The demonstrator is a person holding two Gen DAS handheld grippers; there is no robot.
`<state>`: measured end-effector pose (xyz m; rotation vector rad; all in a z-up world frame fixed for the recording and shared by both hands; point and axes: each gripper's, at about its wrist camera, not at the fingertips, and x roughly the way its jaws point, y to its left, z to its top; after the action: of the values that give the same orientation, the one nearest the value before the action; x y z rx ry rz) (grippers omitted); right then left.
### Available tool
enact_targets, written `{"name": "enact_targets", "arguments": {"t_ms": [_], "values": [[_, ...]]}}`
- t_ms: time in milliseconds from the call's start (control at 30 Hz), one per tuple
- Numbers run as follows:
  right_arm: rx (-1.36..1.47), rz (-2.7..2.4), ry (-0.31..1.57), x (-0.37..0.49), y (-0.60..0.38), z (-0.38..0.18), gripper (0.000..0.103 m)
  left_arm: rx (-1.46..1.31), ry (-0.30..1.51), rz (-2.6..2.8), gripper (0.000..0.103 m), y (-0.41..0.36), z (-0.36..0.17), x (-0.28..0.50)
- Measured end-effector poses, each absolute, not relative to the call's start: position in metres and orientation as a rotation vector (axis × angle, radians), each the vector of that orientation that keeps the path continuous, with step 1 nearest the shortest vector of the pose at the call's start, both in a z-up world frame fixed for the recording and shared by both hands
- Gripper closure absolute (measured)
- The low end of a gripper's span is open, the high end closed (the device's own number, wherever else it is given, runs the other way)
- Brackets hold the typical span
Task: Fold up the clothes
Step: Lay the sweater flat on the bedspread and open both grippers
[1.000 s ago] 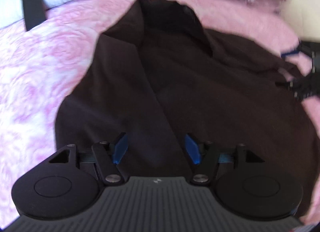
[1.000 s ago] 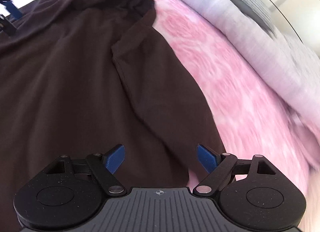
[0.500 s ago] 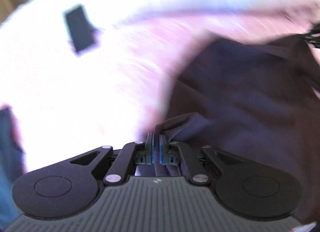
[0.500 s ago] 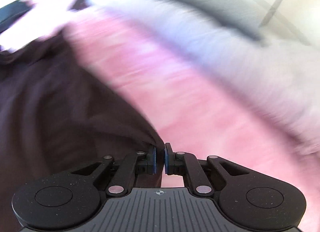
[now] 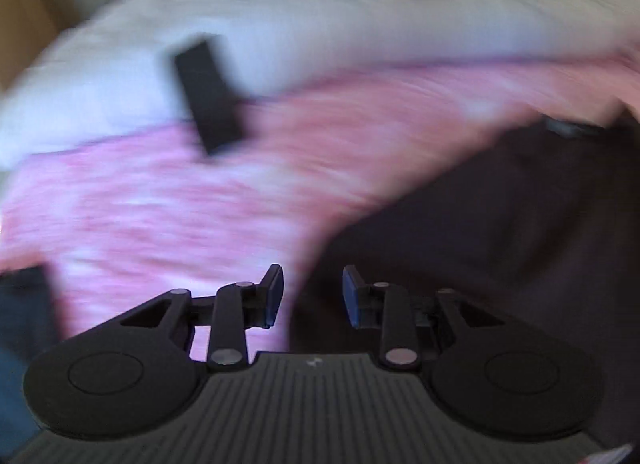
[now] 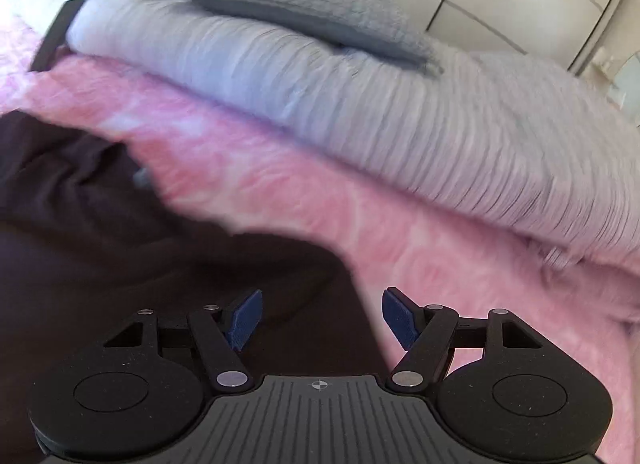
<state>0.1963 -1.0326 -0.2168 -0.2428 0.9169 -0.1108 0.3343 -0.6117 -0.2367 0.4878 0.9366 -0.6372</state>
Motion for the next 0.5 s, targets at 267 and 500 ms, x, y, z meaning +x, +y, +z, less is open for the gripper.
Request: {"name": "enact_targets", "arguments": {"t_ms": [267, 500], "values": [[-0.012, 0.233, 1.044, 0.214, -1.029, -0.244, 0.033, 0.510, 1.001, -0.827, 0.075, -0.656, -0.292, 0.314], [-0.110, -0.143, 0.767, 0.284, -1.076, -0.231, 0.033, 0.453, 0.916, -0.461, 0.078, -0.625, -0.277, 0.370]]}}
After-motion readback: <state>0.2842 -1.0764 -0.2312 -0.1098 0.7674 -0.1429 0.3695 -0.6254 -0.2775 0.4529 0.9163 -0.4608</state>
